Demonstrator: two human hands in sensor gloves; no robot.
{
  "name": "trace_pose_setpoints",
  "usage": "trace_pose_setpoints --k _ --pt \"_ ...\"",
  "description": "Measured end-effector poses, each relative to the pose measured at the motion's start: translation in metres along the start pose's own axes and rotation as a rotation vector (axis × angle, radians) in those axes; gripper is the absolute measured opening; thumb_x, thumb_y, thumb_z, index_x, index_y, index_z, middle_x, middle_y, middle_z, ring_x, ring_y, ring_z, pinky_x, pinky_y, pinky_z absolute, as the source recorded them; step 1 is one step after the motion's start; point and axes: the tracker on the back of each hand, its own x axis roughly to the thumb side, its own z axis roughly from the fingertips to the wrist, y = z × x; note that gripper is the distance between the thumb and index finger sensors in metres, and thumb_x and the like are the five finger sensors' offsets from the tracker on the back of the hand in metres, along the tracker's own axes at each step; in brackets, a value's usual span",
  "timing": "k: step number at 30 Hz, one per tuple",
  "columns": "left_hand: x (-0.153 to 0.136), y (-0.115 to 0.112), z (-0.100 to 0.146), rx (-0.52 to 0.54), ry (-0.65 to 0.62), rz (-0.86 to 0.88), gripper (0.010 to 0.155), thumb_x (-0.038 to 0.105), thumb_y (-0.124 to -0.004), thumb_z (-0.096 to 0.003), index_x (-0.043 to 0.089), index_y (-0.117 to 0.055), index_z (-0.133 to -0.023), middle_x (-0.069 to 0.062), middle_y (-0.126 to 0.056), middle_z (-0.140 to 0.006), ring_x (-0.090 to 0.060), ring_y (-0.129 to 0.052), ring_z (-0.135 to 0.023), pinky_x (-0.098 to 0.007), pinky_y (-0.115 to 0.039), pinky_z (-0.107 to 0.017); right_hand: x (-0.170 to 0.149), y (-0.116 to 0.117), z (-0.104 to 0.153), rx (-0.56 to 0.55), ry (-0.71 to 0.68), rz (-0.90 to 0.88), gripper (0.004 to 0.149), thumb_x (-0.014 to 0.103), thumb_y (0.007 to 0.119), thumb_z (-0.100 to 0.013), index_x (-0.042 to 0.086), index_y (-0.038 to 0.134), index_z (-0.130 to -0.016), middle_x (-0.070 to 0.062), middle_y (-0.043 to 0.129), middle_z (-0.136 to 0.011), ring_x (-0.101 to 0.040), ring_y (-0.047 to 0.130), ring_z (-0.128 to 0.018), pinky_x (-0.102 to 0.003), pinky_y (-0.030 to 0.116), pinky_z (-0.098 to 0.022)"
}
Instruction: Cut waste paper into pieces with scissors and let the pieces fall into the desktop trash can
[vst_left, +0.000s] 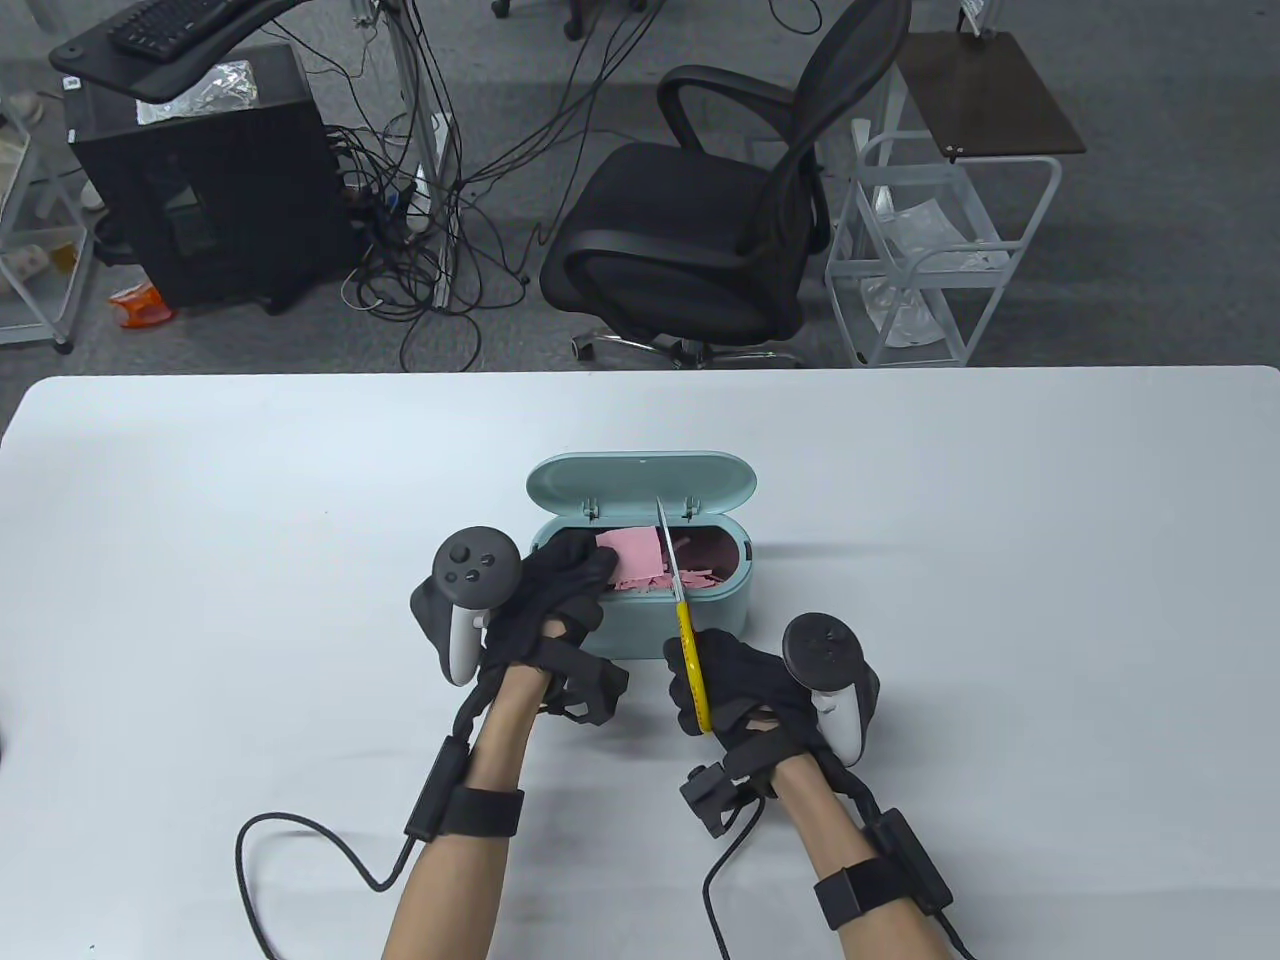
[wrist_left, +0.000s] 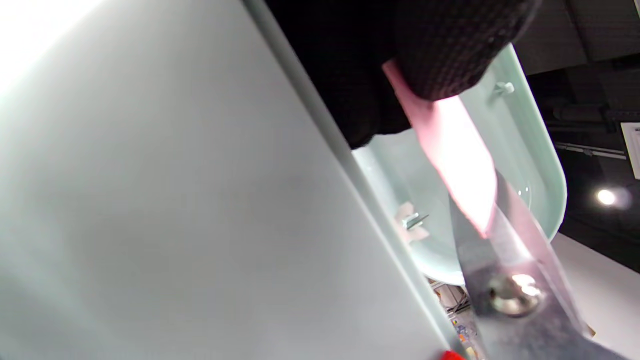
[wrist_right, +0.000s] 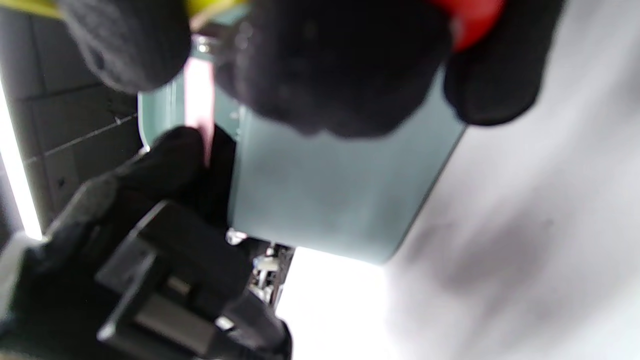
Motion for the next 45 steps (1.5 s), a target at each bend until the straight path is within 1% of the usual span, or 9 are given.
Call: trace_pose_setpoints --k 3,5,7,11,17,22,34,40,45 --pt "0.000 0.000 0.000 -0.003 0.002 0.008 0.039 0.044 -0.081 -0.0452 0.025 -0.094 -0.076 0.004 -0.102 -0.071 -0.028 -0.093 -0.076 -0.069 -0.040 -0.073 -0.003 -0.002 0.001 0.008 -0.003 0.002 0.059 0.061 0.074 -0.039 0.012 0.079 -0.072 0.003 0.098 -0.046 -0.014 0.101 -0.017 -0.047 0.086 -0.049" --pt "0.000 0.000 0.000 -0.001 0.001 0.009 0.039 0.044 -0.081 -0.0451 0.024 -0.094 -0.076 0.003 -0.102 -0.071 -0.028 -0.093 -0.076 -0.069 -0.040 -0.073 -0.006 -0.001 0.002 0.077 0.014 0.042 0.069 0.067 0.071 -0.038 0.013 0.071 -0.080 -0.001 0.093 -0.059 -0.019 0.099 -0.030 -0.054 0.078 -0.055" --pt "0.000 0.001 0.000 0.000 0.002 0.011 0.039 0.043 -0.081 -0.0452 0.024 -0.094 -0.076 0.003 -0.102 -0.071 -0.028 -0.093 -0.076 -0.069 -0.040 -0.073 -0.010 -0.001 0.005 0.189 0.029 0.100 0.084 0.078 0.060 -0.039 0.012 0.055 -0.091 -0.007 0.081 -0.078 -0.024 0.093 -0.050 -0.060 0.069 -0.062" --pt "-0.001 0.001 0.000 0.007 0.003 0.020 0.039 0.043 -0.081 -0.0452 0.023 -0.094 -0.076 0.003 -0.103 -0.071 -0.028 -0.094 -0.076 -0.070 -0.040 -0.073 -0.013 0.000 0.007 0.215 0.026 0.154 0.087 0.079 0.058 -0.039 0.012 0.048 -0.094 -0.011 0.074 -0.086 -0.029 0.088 -0.058 -0.064 0.062 -0.065" --pt "-0.001 0.001 0.000 0.022 0.003 0.021 0.039 0.044 -0.082 -0.0447 0.023 -0.095 -0.075 0.003 -0.104 -0.069 -0.028 -0.095 -0.075 -0.069 -0.040 -0.073 -0.010 0.009 0.013 0.192 -0.005 0.226 0.086 0.079 0.060 -0.038 0.012 0.054 -0.092 -0.008 0.079 -0.080 -0.025 0.092 -0.052 -0.061 0.068 -0.062" --pt "-0.001 0.001 0.000 0.024 0.002 0.011 0.039 0.045 -0.083 -0.0437 0.025 -0.096 -0.074 0.005 -0.105 -0.068 -0.026 -0.095 -0.075 -0.069 -0.041 -0.073 -0.005 0.011 0.007 0.150 -0.007 0.176 0.081 0.074 0.065 -0.038 0.012 0.059 -0.089 -0.006 0.084 -0.073 -0.025 0.095 -0.046 -0.059 0.072 -0.059" --pt "-0.002 0.001 0.001 0.029 -0.001 0.002 0.039 0.046 -0.084 -0.0430 0.026 -0.097 -0.073 0.005 -0.106 -0.068 -0.026 -0.096 -0.074 -0.069 -0.041 -0.073 -0.003 0.010 0.004 0.110 -0.009 0.131 0.067 0.065 0.065 -0.040 0.012 0.069 -0.080 -0.001 0.091 -0.059 -0.019 0.099 -0.030 -0.052 0.081 -0.052" --pt "-0.001 0.001 0.000 0.008 -0.010 -0.003 0.039 0.045 -0.083 -0.0440 0.025 -0.096 -0.075 0.004 -0.104 -0.070 -0.026 -0.095 -0.076 -0.069 -0.040 -0.073 -0.001 0.006 0.004 0.050 -0.025 0.091 0.057 0.057 0.072 -0.039 0.011 0.077 -0.073 0.004 0.096 -0.046 -0.012 0.100 -0.016 -0.048 0.087 -0.049" --pt "-0.001 0.000 -0.001 -0.028 -0.018 -0.008 0.041 0.042 -0.079 -0.0465 0.023 -0.093 -0.080 0.002 -0.102 -0.074 -0.028 -0.092 -0.078 -0.070 -0.038 -0.073 -0.001 0.005 0.004 0.039 -0.023 0.074 0.057 0.058 0.074 -0.038 0.012 0.079 -0.072 0.005 0.097 -0.044 -0.012 0.101 -0.015 -0.047 0.087 -0.048"
